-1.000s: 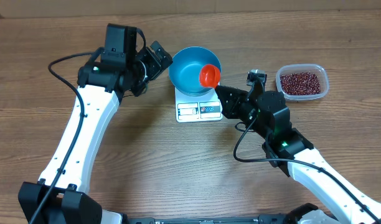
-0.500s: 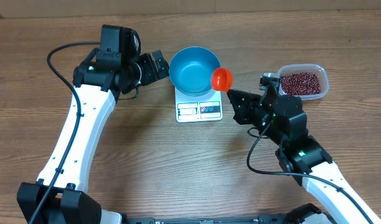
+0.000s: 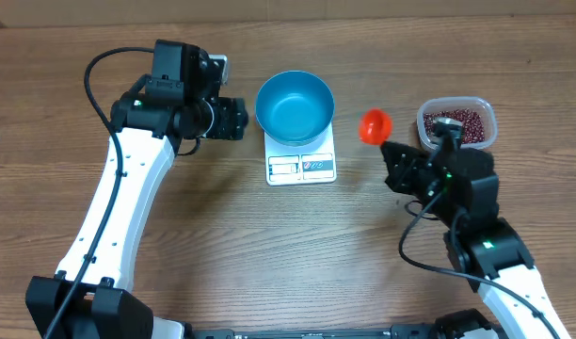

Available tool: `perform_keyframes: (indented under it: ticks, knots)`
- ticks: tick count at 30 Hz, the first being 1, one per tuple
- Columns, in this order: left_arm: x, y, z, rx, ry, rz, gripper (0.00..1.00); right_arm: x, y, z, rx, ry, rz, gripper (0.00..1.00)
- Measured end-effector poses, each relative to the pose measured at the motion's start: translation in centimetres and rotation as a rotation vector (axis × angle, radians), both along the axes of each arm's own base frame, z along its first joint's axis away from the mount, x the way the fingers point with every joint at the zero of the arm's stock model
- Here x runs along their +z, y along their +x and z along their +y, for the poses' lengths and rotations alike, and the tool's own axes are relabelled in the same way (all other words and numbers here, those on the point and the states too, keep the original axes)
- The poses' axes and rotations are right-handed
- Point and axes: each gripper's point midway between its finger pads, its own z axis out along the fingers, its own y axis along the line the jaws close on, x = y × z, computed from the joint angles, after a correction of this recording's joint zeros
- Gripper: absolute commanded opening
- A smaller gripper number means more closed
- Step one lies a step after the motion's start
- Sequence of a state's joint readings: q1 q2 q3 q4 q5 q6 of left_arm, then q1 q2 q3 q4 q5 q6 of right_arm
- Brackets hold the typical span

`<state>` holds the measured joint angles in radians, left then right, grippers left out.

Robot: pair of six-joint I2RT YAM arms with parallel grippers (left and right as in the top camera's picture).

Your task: Scoop item into bowl and weigh 150g on scale

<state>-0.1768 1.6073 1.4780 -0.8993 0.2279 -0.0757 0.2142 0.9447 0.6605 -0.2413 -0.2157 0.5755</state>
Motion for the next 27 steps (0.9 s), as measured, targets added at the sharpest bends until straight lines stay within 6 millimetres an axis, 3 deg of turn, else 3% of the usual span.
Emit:
perform_keyframes:
  ticks: [5,27]
  knots:
    - [-0.1,-0.4,-0.8,-0.056,0.021,-0.004,0.05,0.2,-0.6,-1.8,-0.049,0.001,0.011,0.04]
    - [-0.3,-2.3,-5.0,-0.231,0.054,-0.018,0.04,0.6,-0.9,-2.3,-0.047,-0.015,-0.005,0.04]
